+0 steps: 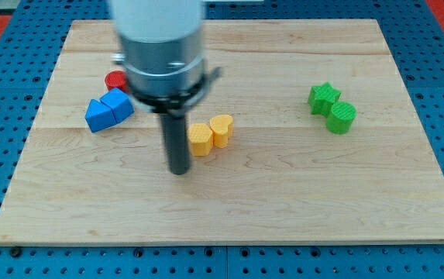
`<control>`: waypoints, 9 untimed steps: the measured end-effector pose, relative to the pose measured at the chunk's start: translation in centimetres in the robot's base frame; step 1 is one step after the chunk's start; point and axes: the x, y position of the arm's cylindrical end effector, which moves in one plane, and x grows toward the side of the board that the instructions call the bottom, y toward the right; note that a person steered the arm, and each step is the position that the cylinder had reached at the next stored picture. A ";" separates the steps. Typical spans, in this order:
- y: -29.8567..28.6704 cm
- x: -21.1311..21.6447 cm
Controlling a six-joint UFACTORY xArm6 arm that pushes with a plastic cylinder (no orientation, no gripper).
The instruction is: Move the yellow blocks left to the green blocks
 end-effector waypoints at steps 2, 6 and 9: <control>7.0 -5.0; 13.0 -7.2; 16.0 -9.7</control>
